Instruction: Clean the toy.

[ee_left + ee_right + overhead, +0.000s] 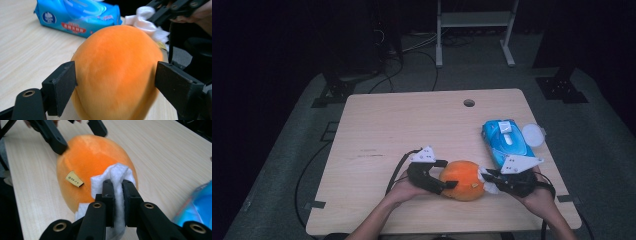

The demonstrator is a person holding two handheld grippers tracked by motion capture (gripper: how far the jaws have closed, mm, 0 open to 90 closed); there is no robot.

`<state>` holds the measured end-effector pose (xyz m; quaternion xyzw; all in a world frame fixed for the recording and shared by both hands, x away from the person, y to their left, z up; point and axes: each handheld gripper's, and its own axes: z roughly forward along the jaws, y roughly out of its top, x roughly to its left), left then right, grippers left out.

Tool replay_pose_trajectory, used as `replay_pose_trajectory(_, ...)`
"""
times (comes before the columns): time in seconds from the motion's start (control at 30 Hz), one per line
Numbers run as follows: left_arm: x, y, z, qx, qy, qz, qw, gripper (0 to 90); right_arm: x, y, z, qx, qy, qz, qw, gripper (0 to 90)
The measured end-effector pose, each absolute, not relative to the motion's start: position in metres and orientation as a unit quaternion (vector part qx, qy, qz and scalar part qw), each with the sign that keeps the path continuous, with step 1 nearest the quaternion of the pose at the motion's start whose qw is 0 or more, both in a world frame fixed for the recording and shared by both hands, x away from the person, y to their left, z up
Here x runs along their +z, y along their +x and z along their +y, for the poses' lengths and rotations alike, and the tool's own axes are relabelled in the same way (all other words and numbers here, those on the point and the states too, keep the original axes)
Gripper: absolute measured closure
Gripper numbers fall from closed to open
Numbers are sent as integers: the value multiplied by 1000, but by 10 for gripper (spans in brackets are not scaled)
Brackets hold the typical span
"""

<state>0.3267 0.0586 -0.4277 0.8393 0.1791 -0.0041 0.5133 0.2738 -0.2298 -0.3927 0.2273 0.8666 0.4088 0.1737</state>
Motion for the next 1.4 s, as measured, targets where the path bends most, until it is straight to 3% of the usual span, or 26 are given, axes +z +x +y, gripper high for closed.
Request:
replay_pose_trajectory(0.13,-433,324,57,7,844,177,507,235,-391,272,-224,403,225,869,180,808)
replay_pose_trajectory(0.33,-431,318,51,22,850,163,501,222,-385,274,-213,431,218,860,162,808)
replay_pose_trajectory(0.5,-433,331,59,-15,844,206,494,88,-389,277,-221,432,229,858,156,808)
replay_pose_trajectory(0.6,-438,333,55,-47,849,211,482,83,-392,277,-223,440,231,856,143,807)
replay_pose_trajectory(0.67,-443,332,51,-61,851,213,476,154,-394,277,-222,436,229,859,141,808)
replay_pose_trajectory(0.77,-434,327,55,-27,842,194,503,345,-391,275,-220,433,232,858,151,810)
replay_pose_trajectory(0.83,-422,321,57,21,835,172,523,380,-385,273,-221,443,236,850,157,810)
replay_pose_trajectory(0.87,-422,321,57,21,835,172,523,380,-385,273,-221,443,236,850,157,810)
replay_pose_trajectory(0.9,-409,318,59,72,836,144,525,379,-381,272,-221,445,237,846,173,811)
replay_pose_trajectory(1.0,-407,315,59,106,844,128,510,353,-381,275,-218,445,240,844,180,810)
replay_pose_trajectory(1.03,-414,315,56,110,861,122,481,342,-385,277,-216,437,243,847,183,810)
replay_pose_trajectory(1.3,-421,310,41,116,871,106,464,306,-385,270,-185,443,211,852,180,811)
replay_pose_trajectory(1.4,-421,313,45,109,868,124,468,216,-386,269,-176,421,197,861,204,810)
